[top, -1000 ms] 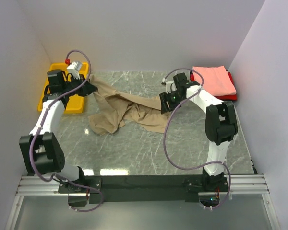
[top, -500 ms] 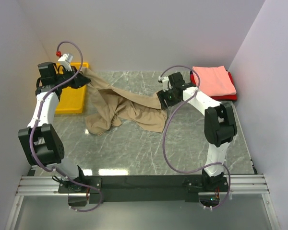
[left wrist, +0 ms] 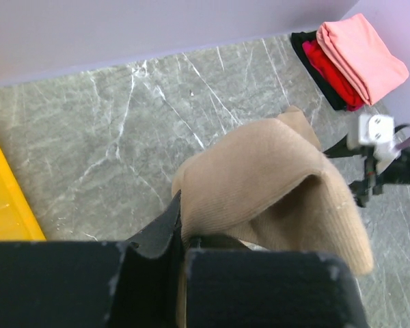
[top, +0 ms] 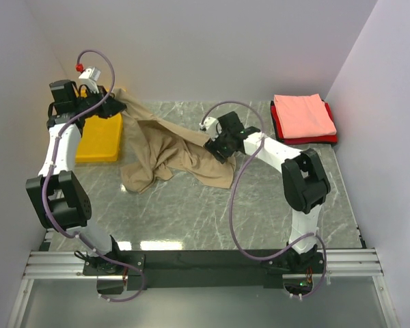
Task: Fold and stack the t-shirts
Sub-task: Flatten the tshirt out
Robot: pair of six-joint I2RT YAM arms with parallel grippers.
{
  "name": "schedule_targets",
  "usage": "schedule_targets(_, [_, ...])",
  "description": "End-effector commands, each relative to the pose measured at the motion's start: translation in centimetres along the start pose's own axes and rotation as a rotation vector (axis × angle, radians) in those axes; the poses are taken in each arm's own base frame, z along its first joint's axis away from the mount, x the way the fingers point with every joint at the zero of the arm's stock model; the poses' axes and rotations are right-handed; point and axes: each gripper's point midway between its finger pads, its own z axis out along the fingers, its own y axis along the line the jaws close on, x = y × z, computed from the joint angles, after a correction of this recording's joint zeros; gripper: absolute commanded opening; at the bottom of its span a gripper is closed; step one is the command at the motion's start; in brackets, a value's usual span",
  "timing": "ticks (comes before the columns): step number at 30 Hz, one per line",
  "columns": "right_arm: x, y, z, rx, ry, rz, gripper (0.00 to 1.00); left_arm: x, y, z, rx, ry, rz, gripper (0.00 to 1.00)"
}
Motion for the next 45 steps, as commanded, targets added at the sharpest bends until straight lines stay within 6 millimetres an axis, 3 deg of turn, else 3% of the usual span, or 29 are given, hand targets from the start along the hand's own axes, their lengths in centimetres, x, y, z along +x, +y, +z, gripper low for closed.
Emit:
schedule_targets(1, [-1.4,-3.3,0.4,0.217,-0.031,-0.092,0.73,-2.8,-0.8,-0.5,0.03,-0.049,0.065,0.01])
schedule_targets(5, [-1.6,-5.8,0.8,0.343,-0.03,-0.068,0.67,-4.1,-0.9,-1.1,0.024,-0.067,0.084,0.01])
schedule_targets(10, [-3.7,-7.5,-1.7,0.416,-0.109,0.004,0.56,-6.2,-1.4,-2.1,0.03,-0.09,0.103,0.01])
schedule_targets(11, [-3.8,-8.2,-2.0,0.429,-0.116,0.038,0.51,-6.4,-1.5,-2.2,0.03,-0.093,0.107,0.01])
schedule_targets(14, [-3.3,-10.3,-1.9,0.457,-0.096,0.094,0.16,-7.3,-1.6,-2.6,0.03,-0.107,0.118,0.01])
schedule_targets(15, [-3.7,-11.1,-1.9,0.463,-0.098,0.108,0.0,-8.0,-1.6,-2.7,0.027,-0.12,0.129,0.01])
schedule_targets(17, [-3.7,-12.4,-2.5,0.474,-0.1,0.139,0.0,-8.7,-1.5,-3.0,0.02,-0.136,0.131,0.01])
schedule_targets(20, [-4.6,-14.8,-5.8,0.503,-0.149,0.155,0.0,-9.9,-1.2,-3.3,0.008,-0.161,0.147,0.01])
schedule_targets(21, [-4.9,-16.1,-8.0,0.53,-0.172,0.164,0.0,-10.5,-1.2,-3.5,0.006,-0.171,0.159,0.01])
schedule_targets(23, [-5.5,-17.2,-10.4,0.549,-0.193,0.15,0.0,-11.1,-1.2,-3.7,0.006,-0.185,0.167,0.01])
schedule_targets(25, [-6.2,-18.0,-14.2,0.569,-0.235,0.144,0.0,-11.4,-1.4,-3.9,0.012,-0.192,0.169,0.01])
schedule_targets(28, [-6.1,-17.7,-18.9,0.58,-0.258,0.095,0.0,-11.0,-2.4,-4.4,0.034,-0.18,0.183,0.01])
schedule_targets(34, [-5.3,-15.8,-27.2,0.668,-0.313,0.065,0.0,-9.6,-6.8,-7.2,0.082,-0.183,0.247,0.01])
schedule_targets(37, [-5.8,-16.2,-31.1,0.759,-0.365,0.096,0.0,-11.2,-8.8,-8.7,0.071,-0.247,0.281,0.01])
schedule_targets(41, [-8.4,-17.4,-36.8,0.883,-0.486,0.113,0.0,-14.7,-10.8,-10.2,0.064,-0.342,0.321,0.01])
schedule_targets(45, [-9.7,-18.7,-38.5,0.951,-0.515,0.088,0.0,-16.4,-10.4,-10.1,0.04,-0.372,0.308,0.01])
